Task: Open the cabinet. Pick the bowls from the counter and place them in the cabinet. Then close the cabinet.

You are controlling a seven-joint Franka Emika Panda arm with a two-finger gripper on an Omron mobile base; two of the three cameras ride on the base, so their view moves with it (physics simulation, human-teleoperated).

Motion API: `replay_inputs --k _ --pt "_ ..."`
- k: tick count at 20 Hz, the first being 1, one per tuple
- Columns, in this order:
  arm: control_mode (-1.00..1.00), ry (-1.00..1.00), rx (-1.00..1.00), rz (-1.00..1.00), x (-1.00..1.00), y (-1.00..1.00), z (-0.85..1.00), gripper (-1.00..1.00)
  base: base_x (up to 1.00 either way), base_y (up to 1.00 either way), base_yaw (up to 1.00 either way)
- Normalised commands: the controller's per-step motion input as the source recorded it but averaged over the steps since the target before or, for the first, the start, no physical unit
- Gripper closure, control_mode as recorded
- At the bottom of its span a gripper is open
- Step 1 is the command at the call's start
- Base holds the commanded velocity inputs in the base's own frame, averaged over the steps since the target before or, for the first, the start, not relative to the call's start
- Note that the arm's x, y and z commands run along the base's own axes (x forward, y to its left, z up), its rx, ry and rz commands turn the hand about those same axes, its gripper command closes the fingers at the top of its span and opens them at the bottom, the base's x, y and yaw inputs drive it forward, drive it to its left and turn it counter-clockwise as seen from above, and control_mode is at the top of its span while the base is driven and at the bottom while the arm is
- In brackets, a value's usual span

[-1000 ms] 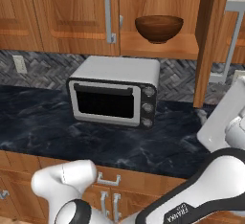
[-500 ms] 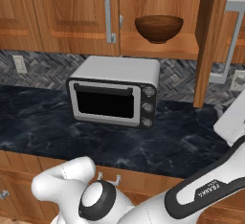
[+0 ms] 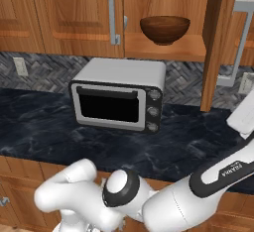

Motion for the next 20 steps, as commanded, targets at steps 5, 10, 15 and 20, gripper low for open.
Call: replay_inputs --k 5,10,15,20 --pt "-1.00 0.11 0.07 0.07 0.54 0.11 0.07 -1.00 0.00 0.00 0.00" --pt "-1.00 0.03 0.03 0.10 0.34 0.43 0.16 -1.00 0.00 0.00 0.00" --pt "-1.00 0.00 0.01 0.14 0.04 0.77 0.34 -1.00 0.00 0.00 0.00" --pt "-1.00 -0.02 0.00 0.18 -0.10 1.00 0.16 -1.00 0.00 0.00 0.00"
